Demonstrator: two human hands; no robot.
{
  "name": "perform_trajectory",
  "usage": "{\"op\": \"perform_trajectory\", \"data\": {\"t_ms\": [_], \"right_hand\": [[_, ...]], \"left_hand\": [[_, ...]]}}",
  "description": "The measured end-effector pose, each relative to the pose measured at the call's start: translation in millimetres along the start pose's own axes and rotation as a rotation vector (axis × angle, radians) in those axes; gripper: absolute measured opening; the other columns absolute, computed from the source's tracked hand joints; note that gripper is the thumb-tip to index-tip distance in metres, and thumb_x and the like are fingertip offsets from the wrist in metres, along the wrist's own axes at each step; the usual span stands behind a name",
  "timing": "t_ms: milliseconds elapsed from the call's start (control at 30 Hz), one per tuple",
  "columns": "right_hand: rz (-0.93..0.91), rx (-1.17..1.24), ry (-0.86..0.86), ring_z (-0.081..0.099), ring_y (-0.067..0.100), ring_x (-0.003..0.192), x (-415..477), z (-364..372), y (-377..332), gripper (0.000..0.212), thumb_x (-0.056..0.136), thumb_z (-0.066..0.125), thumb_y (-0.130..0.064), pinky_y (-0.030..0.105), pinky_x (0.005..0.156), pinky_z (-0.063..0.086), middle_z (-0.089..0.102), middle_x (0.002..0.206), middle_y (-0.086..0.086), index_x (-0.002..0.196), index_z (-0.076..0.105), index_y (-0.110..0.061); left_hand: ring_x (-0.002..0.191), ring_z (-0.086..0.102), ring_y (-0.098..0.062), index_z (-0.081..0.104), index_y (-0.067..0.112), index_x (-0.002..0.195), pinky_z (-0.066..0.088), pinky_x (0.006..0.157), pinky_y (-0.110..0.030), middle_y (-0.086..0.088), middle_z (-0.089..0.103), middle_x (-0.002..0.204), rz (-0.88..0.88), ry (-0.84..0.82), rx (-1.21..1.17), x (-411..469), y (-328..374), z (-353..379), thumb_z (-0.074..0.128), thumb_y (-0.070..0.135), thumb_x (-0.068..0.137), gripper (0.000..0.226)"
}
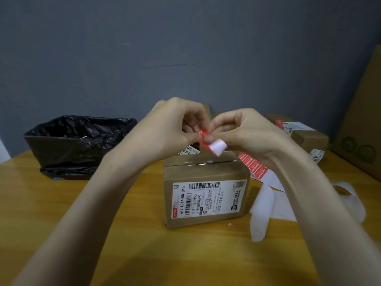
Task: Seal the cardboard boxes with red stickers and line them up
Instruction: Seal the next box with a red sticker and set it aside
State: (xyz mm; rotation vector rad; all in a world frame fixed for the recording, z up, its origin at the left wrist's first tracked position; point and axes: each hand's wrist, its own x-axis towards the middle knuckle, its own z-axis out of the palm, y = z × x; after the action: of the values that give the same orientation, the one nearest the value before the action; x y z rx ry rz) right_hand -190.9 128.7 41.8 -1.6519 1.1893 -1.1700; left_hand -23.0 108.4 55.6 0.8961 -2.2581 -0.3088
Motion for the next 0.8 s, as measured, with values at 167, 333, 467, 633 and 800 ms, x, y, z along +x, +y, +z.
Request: {"op": "perform_trajectory", "data": {"t_ms": [167,333,467,633,800], "right_hand": [[-0.004,-0.048,0.041,0.06,0.013,0.051,0.4,-1.6,-2.0,0.017,0.071,0.07,0.007,0.015,0.048,0.048,0.069,0.06,0.003,0.075,0.07,-0.009],[-0.001,0.044,0.159,0.061,0.011,0.05,2.7,-4.6,-2.1,0.01,0.076,0.07,-0.002,0.017,0.052,0.051,0.069,0.068,0.006,0.076,0.071,-0.012],[-0.013,0.136,0.229,0.064,0.009,0.055,2.7,-7.0,-0.5,0.01,0.081,0.066,-0.005,0.019,0.057,0.054,0.068,0.07,0.002,0.076,0.069,-0.012],[0.0,0.458,0.209,0.067,0.011,0.058,3.6,0.3,-0.1,0.015,0.082,0.061,0.0,0.023,0.062,0.056,0.069,0.063,0.004,0.071,0.064,-0.01],[0.037,0.644,0.154,0.065,0.014,0.066,8.5,5.7,-1.3,0.009,0.085,0.059,-0.004,0.023,0.066,0.056,0.067,0.072,0.005,0.078,0.057,-0.01]], "left_hand": [[0.063,0.064,0.003,0.06,0.019,0.096,0.052,0.07,-0.014,0.008,0.07,0.068,-0.032,0.071,-0.063,2.3,-1.3,1.9,0.074,0.005,0.075,0.029],[0.077,0.069,-0.005,0.05,0.023,0.109,0.053,0.086,-0.035,0.008,0.073,0.084,-0.114,0.221,-0.199,3.5,1.4,6.6,0.067,0.013,0.082,0.034],[0.079,0.063,0.001,0.047,0.025,0.117,0.047,0.078,-0.018,0.01,0.051,0.116,-0.17,0.309,-0.068,5.8,0.6,10.9,0.065,0.036,0.083,0.04],[0.067,0.069,-0.01,0.062,0.011,0.096,0.057,0.071,-0.029,-0.002,0.071,0.076,-0.359,0.083,-0.467,9.0,2.6,28.9,0.069,0.041,0.079,0.034],[0.054,0.063,-0.008,0.062,-0.002,0.094,0.056,0.059,-0.019,-0.01,0.067,0.071,-0.375,0.079,-0.687,7.4,-1.5,37.2,0.067,-0.005,0.08,0.016]]}}
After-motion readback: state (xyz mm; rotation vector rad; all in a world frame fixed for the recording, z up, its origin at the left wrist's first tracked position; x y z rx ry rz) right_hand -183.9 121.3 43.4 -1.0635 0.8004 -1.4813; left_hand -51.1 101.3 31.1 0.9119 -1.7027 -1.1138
